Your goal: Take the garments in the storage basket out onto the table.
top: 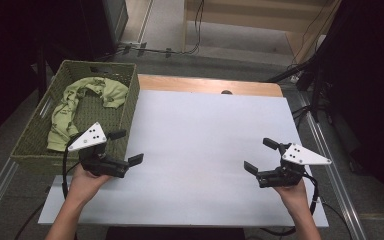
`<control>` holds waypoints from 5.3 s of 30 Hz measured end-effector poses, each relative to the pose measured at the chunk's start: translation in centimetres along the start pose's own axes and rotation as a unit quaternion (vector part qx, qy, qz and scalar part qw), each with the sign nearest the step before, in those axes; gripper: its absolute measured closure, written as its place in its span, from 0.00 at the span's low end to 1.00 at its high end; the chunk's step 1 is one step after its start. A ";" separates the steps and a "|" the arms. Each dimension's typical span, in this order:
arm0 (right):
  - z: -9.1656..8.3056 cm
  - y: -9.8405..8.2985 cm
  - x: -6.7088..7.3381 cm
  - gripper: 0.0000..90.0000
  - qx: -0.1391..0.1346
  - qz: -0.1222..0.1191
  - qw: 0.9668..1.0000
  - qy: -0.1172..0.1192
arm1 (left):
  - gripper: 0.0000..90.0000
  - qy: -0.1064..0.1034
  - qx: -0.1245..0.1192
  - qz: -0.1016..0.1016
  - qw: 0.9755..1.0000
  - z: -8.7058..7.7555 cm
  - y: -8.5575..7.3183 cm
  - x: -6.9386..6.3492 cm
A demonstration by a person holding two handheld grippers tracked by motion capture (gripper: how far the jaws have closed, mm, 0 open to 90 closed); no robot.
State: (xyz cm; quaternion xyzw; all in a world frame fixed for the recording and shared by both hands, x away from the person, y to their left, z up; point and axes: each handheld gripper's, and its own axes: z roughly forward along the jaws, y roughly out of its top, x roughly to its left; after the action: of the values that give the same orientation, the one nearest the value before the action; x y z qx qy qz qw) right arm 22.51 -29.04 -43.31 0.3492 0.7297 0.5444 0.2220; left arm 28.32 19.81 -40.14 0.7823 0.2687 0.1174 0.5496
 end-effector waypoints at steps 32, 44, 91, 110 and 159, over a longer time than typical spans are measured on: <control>0.2 0.0 -0.1 0.00 0.004 0.001 1.000 0.002 | 0.01 0.093 0.000 -0.018 0.995 -3.1 2.1 2.9; 0.4 -0.1 -0.2 0.00 0.008 0.000 1.000 0.003 | 0.01 0.153 0.063 -0.025 0.986 -2.7 3.3 6.1; 1.3 -0.5 -0.4 0.00 0.027 -0.003 1.000 0.006 | 0.01 0.307 0.268 -0.092 0.909 -0.7 3.7 19.3; 1.4 -0.7 -0.6 0.00 0.025 -0.005 1.000 0.009 | 0.06 0.336 0.332 -0.124 0.873 0.7 1.7 23.3; 2.4 -1.2 -0.7 0.00 0.040 0.004 0.999 0.010 | 0.19 0.387 0.475 -0.054 0.788 4.6 0.2 26.4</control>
State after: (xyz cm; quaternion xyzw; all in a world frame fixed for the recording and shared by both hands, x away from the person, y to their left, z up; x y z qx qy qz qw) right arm 24.31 -28.26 -45.24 0.3549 0.7515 0.5194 0.1988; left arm 52.44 30.58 -44.66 0.8177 0.5230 0.2379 -0.0361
